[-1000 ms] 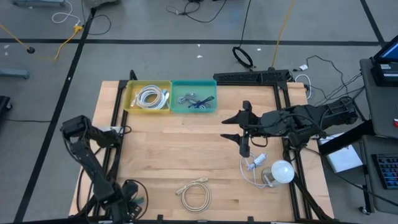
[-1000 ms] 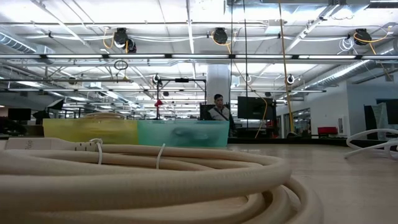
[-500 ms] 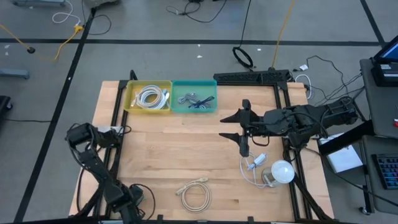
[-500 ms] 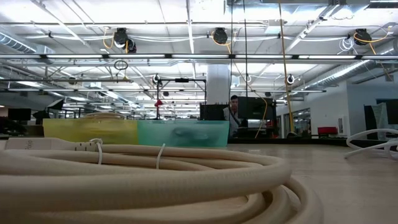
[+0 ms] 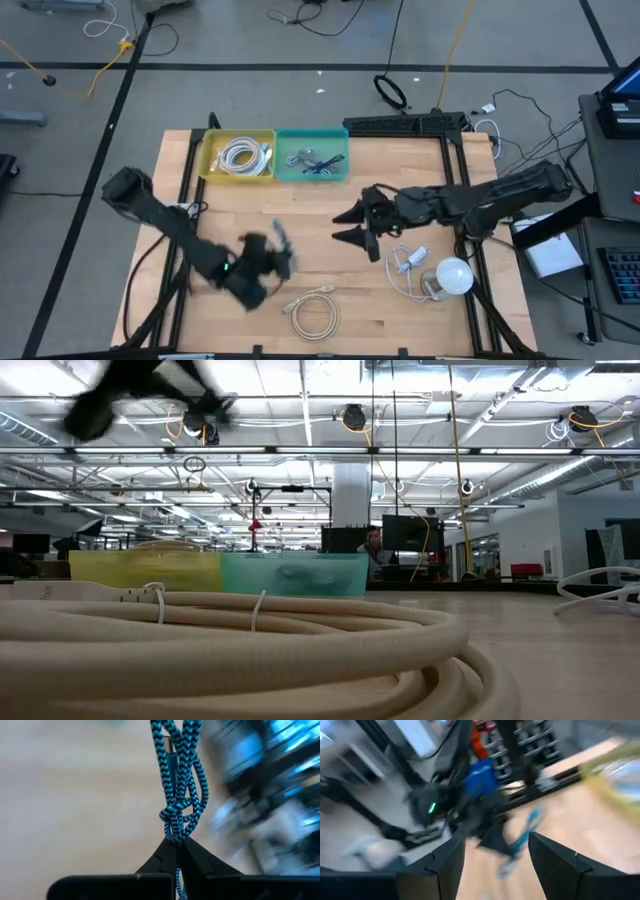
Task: Pick & Place USB Port
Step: Put the blue charger cable into the green bin
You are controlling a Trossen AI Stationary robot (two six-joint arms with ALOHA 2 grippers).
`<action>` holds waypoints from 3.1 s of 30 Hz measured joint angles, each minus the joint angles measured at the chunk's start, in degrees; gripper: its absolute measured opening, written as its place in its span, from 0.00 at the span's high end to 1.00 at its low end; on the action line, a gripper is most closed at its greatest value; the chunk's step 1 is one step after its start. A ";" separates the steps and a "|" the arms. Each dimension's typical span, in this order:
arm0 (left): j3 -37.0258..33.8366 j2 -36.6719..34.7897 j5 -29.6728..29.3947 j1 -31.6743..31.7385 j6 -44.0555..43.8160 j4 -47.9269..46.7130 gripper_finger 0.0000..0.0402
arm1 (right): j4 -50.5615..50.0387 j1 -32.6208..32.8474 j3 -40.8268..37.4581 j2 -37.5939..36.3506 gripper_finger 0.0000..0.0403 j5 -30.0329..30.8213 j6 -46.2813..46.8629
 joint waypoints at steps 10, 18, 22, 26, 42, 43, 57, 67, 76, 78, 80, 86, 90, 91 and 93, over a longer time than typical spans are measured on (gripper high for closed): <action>4.93 -5.55 9.00 10.71 46.22 30.43 0.99 | 28.62 -4.09 -12.98 -0.17 0.48 -11.34 11.96; 16.67 0.78 17.89 12.87 49.13 20.91 0.99 | 28.72 -4.10 -12.68 -0.13 0.48 -11.31 10.26; 21.72 4.43 19.13 13.21 50.91 18.92 0.99 | 28.70 -4.18 -12.68 -0.13 0.48 -11.20 10.03; 24.46 6.67 20.78 13.57 50.93 17.68 0.99 | 28.68 -4.42 -12.68 -0.13 0.48 -11.16 10.02; 24.50 1.63 28.21 13.37 49.62 10.28 0.91 | 26.62 -8.10 -12.52 -0.69 0.98 -15.01 7.05; 24.50 0.87 29.66 12.99 48.53 8.11 0.90 | 26.01 -9.45 -12.52 -0.86 0.98 -15.48 6.42; 24.52 -2.30 33.08 2.48 25.73 -33.15 0.90 | 6.13 -31.92 2.98 7.48 0.99 -5.66 -18.13; 24.52 -2.74 28.88 1.97 25.75 -48.12 0.90 | -11.13 -36.95 23.14 30.38 0.99 -5.77 -30.49; 24.52 -2.74 27.72 1.47 28.00 -51.70 0.90 | -23.43 -35.87 28.37 40.28 0.99 5.42 -48.32; 24.52 -2.74 27.20 1.19 27.58 -53.05 0.90 | -24.13 -35.71 28.48 40.71 0.99 8.94 -52.87; 24.52 -2.74 26.51 1.14 26.37 -54.06 0.90 | -25.19 -35.53 28.40 40.91 0.99 12.53 -57.24; 24.52 -2.74 25.11 1.19 25.62 -54.87 0.90 | -21.18 -35.44 28.41 40.81 0.99 14.45 -63.82; 24.52 -2.74 24.60 1.22 24.92 -55.07 0.90 | -20.29 -35.15 28.41 40.82 0.96 14.35 -63.99; 24.52 -2.74 24.57 1.24 24.69 -55.06 0.90 | -20.18 -35.05 28.41 40.81 0.94 14.36 -64.26; 24.52 -2.74 24.58 1.22 23.97 -55.04 0.90 | -20.11 -34.67 28.41 40.82 0.88 14.23 -64.54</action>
